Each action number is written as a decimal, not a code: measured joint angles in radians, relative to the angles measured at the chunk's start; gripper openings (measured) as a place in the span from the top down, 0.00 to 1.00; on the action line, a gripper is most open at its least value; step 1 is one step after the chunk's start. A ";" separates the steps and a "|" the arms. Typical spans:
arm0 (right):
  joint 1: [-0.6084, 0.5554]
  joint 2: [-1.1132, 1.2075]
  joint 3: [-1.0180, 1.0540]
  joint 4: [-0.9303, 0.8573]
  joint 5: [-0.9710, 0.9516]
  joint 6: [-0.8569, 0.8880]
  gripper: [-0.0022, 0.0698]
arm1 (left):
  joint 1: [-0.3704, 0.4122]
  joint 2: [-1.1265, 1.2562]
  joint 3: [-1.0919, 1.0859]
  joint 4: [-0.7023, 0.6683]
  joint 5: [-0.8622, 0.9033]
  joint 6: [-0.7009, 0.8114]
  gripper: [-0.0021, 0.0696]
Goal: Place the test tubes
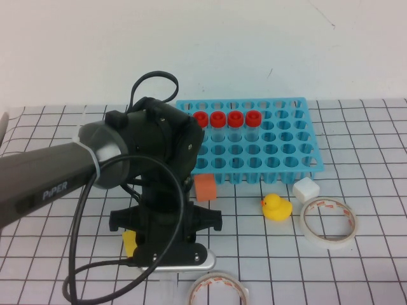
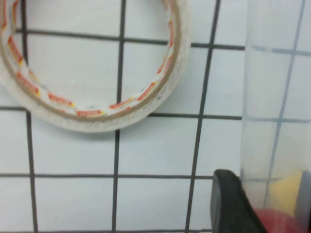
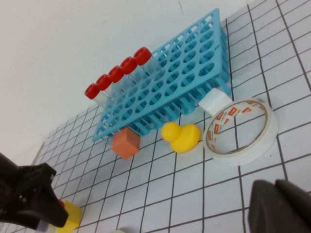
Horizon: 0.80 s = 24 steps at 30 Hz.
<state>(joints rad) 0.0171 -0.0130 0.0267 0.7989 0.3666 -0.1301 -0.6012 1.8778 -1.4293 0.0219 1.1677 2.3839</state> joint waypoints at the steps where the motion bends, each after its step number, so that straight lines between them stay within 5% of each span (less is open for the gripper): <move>1: 0.000 0.000 0.000 0.000 0.000 0.000 0.97 | 0.000 0.000 0.000 0.002 0.003 0.013 0.62; 24: 0.000 0.000 0.000 0.001 0.000 0.000 0.97 | 0.000 0.006 0.000 -0.029 0.026 0.074 0.62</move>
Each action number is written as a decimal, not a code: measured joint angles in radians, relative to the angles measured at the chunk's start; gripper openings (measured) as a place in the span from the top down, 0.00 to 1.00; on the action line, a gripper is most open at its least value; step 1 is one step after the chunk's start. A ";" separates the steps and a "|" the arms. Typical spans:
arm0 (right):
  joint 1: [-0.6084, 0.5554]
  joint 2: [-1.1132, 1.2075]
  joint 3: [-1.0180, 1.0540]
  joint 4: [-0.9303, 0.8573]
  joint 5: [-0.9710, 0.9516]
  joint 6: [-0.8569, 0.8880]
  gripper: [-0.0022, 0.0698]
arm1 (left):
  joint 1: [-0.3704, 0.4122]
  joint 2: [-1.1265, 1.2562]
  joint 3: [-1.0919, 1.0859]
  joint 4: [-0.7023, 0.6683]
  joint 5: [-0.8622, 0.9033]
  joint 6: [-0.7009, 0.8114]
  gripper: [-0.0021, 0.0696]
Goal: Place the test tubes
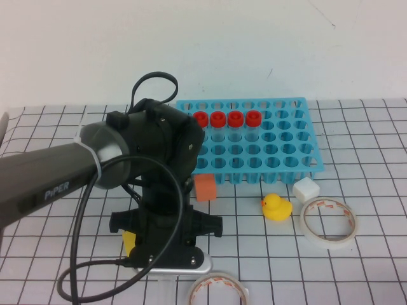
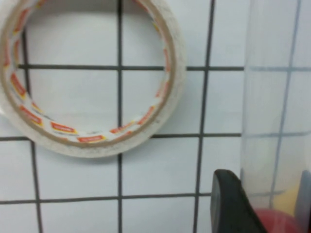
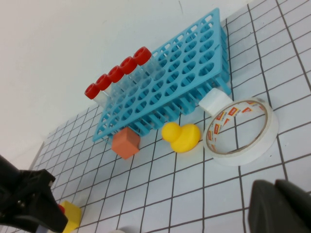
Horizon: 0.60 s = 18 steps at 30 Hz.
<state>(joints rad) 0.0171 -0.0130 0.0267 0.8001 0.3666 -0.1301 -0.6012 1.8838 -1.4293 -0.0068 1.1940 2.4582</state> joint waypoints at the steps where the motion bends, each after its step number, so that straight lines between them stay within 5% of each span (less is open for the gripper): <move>1: 0.000 0.000 0.000 0.000 0.000 0.000 0.97 | 0.000 0.000 0.000 0.007 0.000 0.002 0.62; 18: 0.000 0.000 0.000 0.000 0.000 0.000 0.97 | 0.000 0.100 0.000 0.107 -0.099 0.017 0.62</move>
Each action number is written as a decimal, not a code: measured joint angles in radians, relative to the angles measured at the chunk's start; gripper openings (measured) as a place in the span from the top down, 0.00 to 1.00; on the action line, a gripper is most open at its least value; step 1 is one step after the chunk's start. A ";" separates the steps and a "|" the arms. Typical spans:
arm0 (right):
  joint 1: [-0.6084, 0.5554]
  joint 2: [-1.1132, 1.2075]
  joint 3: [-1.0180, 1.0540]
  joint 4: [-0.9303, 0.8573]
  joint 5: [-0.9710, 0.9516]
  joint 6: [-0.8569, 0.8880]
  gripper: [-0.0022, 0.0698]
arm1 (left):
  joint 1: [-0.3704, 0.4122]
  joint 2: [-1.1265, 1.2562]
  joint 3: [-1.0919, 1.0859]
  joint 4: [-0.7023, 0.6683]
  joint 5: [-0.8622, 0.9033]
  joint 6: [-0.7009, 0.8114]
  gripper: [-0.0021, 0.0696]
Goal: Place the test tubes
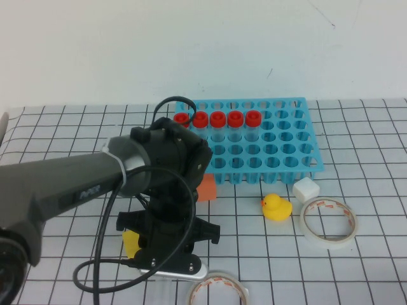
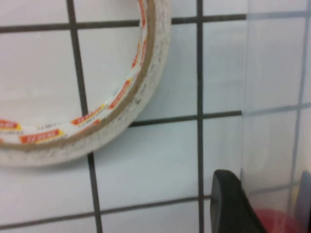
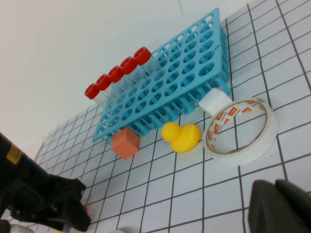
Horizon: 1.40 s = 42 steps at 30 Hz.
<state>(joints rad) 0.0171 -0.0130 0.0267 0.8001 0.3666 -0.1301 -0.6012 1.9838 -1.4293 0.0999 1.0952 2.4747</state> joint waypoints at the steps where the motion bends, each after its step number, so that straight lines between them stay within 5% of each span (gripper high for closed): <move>1: 0.000 0.000 0.000 0.000 0.000 0.000 0.97 | 0.000 0.007 0.000 0.000 -0.004 0.000 0.62; 12: 0.000 0.000 0.000 0.000 0.000 0.000 0.97 | 0.000 0.028 0.000 0.000 -0.030 0.002 0.62; 18: 0.000 0.000 0.000 0.000 0.000 0.000 0.97 | 0.000 0.043 -0.002 0.000 -0.075 0.002 0.54; 24: 0.000 0.000 0.000 0.000 0.000 0.000 0.97 | 0.000 -0.011 -0.002 0.002 -0.083 -0.029 0.59; 33: 0.000 0.000 0.000 0.000 0.000 0.000 0.97 | 0.000 -0.223 -0.002 0.008 0.051 -0.180 0.60; 42: 0.000 0.000 0.000 0.000 0.000 0.000 0.97 | 0.000 -0.222 -0.002 -0.022 0.113 -0.123 0.60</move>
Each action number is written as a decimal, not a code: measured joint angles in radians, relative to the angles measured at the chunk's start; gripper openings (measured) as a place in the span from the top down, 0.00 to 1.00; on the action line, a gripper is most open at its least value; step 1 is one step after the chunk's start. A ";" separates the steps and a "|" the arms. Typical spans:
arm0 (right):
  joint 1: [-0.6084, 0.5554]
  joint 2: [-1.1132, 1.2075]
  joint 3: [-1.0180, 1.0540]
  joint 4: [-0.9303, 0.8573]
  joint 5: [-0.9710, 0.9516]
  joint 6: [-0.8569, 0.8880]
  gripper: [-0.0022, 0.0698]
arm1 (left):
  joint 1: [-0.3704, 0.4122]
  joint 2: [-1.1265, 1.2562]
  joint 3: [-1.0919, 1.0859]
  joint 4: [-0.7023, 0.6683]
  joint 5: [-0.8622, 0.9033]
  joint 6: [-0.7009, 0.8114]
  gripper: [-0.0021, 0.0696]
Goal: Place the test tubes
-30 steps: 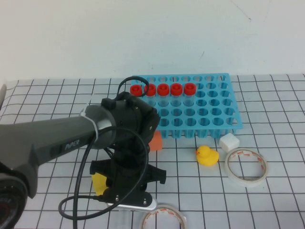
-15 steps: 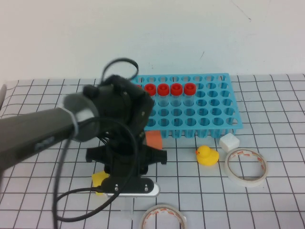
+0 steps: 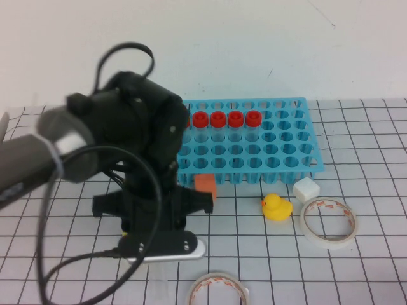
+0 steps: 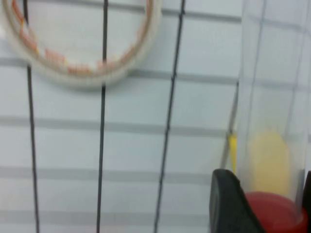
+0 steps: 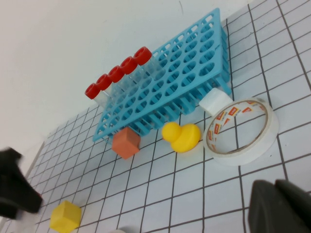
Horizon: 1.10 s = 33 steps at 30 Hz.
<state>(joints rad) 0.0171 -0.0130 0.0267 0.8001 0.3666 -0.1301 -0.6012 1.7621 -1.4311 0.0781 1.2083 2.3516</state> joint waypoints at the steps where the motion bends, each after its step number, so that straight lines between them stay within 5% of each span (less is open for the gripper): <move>1: 0.000 0.000 0.000 0.000 0.000 0.000 0.97 | 0.000 0.022 0.000 -0.010 0.000 0.002 0.60; 11: 0.000 0.000 0.000 0.000 0.000 0.000 0.97 | 0.000 0.184 0.000 -0.045 -0.012 0.152 0.60; 28: 0.000 0.000 0.000 0.000 0.000 0.000 0.97 | 0.002 0.256 -0.004 -0.049 -0.148 0.148 0.60; 33: 0.000 0.000 0.000 0.000 0.000 0.000 0.97 | 0.002 0.263 -0.004 -0.062 -0.162 0.123 0.44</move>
<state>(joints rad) 0.0171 -0.0130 0.0267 0.8001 0.3666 -0.1301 -0.5994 2.0250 -1.4349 0.0163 1.0465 2.4748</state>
